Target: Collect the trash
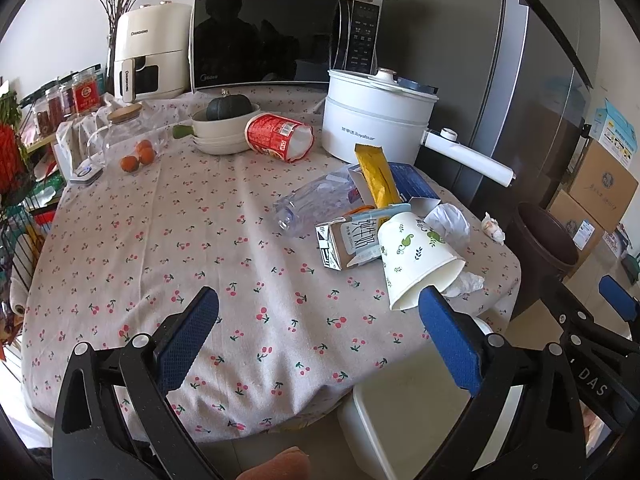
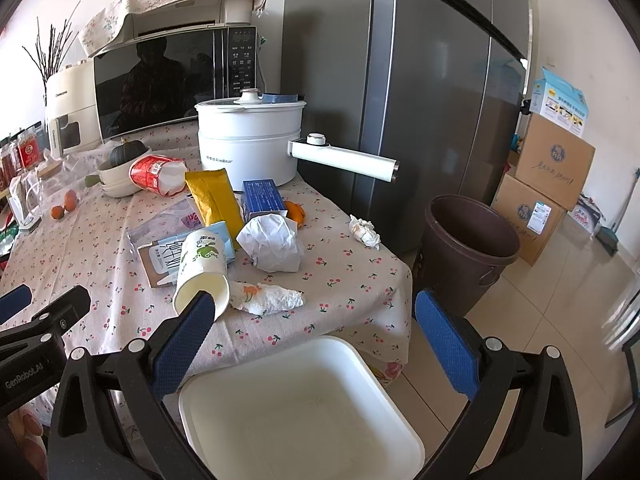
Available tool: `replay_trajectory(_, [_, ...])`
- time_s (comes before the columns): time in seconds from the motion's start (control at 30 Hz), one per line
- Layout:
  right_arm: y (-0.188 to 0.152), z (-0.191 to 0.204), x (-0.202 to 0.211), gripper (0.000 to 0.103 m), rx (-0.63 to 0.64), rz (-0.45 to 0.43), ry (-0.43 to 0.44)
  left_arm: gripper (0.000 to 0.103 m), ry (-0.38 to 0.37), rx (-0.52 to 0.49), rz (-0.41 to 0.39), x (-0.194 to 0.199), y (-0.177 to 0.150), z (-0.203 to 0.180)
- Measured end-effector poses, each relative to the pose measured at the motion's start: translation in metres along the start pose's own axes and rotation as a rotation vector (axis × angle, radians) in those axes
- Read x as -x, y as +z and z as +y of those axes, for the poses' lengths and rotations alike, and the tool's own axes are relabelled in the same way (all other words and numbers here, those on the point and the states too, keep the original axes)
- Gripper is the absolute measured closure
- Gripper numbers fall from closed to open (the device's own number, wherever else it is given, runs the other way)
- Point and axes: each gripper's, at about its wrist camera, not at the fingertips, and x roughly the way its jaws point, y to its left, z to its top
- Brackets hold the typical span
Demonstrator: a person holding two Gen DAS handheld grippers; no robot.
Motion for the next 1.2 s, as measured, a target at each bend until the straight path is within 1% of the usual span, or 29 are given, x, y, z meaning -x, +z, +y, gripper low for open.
replay_trajectory(0.07, [-0.0001, 0.0001, -0.0001, 0.005, 0.001, 0.002, 0.0, 0.007, 0.001, -0.001, 0.003, -0.0032, 0.0045, -0.0035])
replay_trajectory(0.37, [-0.0007, 0.0014, -0.0008, 0.005, 0.007, 0.004, 0.002, 0.007, 0.002, 0.004, 0.005, 0.0003, -0.0039, -0.0007])
replay_trajectory(0.43, [-0.0008, 0.0016, -0.0009, 0.006, 0.007, 0.002, 0.0, 0.007, 0.002, -0.001, 0.005, -0.0037, 0.0044, -0.0029])
replay_trajectory(0.7, [-0.0006, 0.0009, -0.001, 0.006, 0.005, 0.004, 0.001, 0.007, 0.001, 0.0, 0.008, -0.0038, 0.0053, -0.0027])
replay_trajectory(0.97, [-0.001, 0.0011, -0.0015, 0.006, 0.006, 0.005, 0.0, 0.007, 0.001, 0.002, 0.011, -0.0021, -0.0007, -0.0013])
replay_trajectory(1.0, [-0.0011, 0.0012, -0.0017, 0.006, 0.006, 0.006, 0.0, 0.007, 0.001, 0.0, 0.008, -0.0038, 0.0054, -0.0026])
replay_trajectory(1.2, [-0.0026, 0.0022, -0.004, 0.005, 0.01, 0.021, 0.003, 0.007, 0.001, 0.002, 0.013, -0.0047, 0.0036, -0.0005])
